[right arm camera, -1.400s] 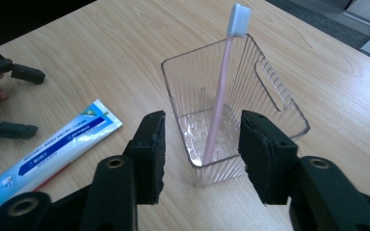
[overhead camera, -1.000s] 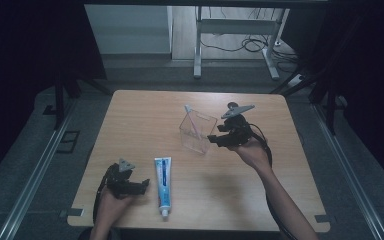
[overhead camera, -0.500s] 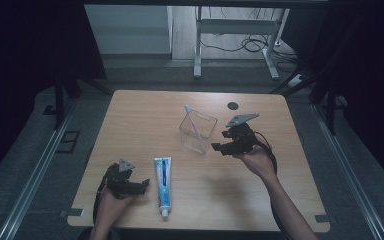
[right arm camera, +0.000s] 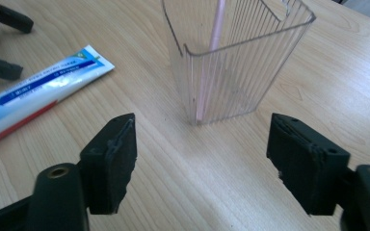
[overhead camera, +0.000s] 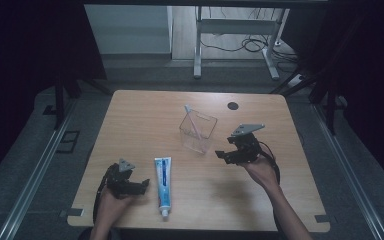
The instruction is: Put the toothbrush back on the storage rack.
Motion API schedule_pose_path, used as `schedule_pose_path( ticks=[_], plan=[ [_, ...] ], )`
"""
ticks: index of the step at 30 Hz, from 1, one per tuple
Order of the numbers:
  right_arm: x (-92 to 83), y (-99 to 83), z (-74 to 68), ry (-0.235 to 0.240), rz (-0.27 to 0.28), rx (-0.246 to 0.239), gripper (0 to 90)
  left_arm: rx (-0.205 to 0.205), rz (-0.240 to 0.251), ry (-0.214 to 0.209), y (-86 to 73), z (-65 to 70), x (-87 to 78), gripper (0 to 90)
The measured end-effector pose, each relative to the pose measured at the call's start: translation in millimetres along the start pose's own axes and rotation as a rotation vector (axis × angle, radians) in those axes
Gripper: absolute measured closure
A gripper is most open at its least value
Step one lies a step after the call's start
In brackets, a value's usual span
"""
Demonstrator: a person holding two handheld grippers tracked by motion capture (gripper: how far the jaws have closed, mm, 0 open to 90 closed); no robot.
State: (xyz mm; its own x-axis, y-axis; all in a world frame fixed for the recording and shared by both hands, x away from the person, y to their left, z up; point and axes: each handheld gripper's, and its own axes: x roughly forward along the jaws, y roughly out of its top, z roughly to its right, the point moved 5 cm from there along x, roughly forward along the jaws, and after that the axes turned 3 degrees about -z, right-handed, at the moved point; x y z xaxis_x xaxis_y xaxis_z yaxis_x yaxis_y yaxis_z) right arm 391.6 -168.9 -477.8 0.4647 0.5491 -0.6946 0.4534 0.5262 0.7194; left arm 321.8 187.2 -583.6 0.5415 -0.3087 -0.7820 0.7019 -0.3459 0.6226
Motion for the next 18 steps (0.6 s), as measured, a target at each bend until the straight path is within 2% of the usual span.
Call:
schedule_pose_path(
  ticks=[9, 18],
  plan=[
    [-2.2, -13.6, -5.2, -0.04, 0.008, -0.043, 13.7, 0.005, 0.0, 0.001, 0.2, -0.4, 0.0, 0.4],
    [-4.2, -28.6, -6.4, -0.051, 0.009, -0.035, 10.8, 0.006, 0.0, 0.001, 0.1, -0.4, 0.0, 0.4]
  ],
)
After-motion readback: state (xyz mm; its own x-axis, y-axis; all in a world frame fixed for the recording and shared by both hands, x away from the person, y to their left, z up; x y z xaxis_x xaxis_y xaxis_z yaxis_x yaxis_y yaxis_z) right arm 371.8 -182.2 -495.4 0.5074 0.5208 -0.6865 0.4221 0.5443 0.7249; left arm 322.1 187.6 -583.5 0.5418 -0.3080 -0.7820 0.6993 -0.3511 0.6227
